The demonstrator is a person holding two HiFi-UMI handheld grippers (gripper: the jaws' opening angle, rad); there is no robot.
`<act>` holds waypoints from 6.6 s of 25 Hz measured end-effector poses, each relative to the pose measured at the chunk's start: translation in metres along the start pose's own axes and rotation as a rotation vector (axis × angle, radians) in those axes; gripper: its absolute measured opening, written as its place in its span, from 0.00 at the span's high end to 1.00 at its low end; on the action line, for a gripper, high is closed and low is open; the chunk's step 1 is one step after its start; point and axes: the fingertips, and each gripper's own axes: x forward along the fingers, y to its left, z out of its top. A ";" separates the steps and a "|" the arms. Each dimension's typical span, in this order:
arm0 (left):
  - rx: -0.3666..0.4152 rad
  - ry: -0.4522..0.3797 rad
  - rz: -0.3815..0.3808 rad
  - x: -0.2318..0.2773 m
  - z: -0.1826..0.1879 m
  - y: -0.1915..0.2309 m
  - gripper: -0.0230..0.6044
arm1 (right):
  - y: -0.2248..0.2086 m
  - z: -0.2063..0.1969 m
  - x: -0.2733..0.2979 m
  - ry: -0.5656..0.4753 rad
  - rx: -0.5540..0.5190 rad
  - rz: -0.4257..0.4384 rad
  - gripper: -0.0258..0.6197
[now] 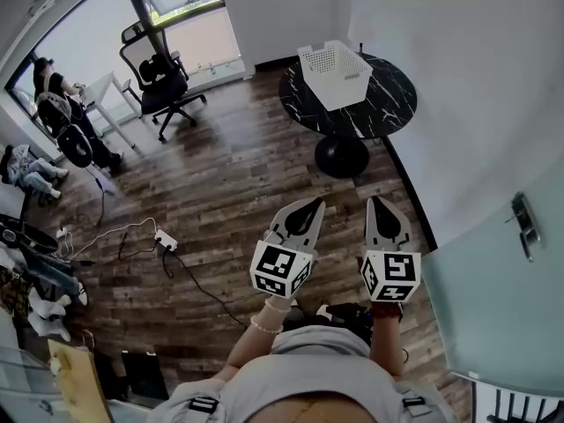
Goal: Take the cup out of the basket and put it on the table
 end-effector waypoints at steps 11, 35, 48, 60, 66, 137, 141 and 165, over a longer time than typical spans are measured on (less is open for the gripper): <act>-0.013 0.002 -0.029 0.016 -0.007 0.008 0.96 | -0.004 0.000 0.014 -0.001 0.001 -0.025 0.94; -0.028 0.019 -0.190 0.120 -0.014 0.131 0.96 | -0.005 -0.004 0.158 0.027 0.006 -0.175 0.95; -0.053 0.029 -0.192 0.120 -0.017 0.168 0.96 | 0.021 -0.003 0.193 0.060 -0.014 -0.164 0.95; -0.052 0.010 -0.153 0.172 -0.010 0.192 0.96 | -0.011 -0.001 0.248 0.053 0.003 -0.121 0.94; -0.032 0.002 -0.121 0.217 0.000 0.204 0.96 | -0.042 0.006 0.289 0.049 -0.004 -0.075 0.95; -0.067 0.078 -0.144 0.474 -0.016 0.375 0.96 | -0.142 0.000 0.573 0.118 0.006 -0.070 0.95; -0.067 0.084 -0.121 0.498 -0.016 0.379 0.96 | -0.158 0.000 0.594 0.124 0.002 -0.038 0.95; -0.051 0.116 0.073 0.593 -0.011 0.397 0.96 | -0.234 0.001 0.682 0.139 0.024 0.168 0.95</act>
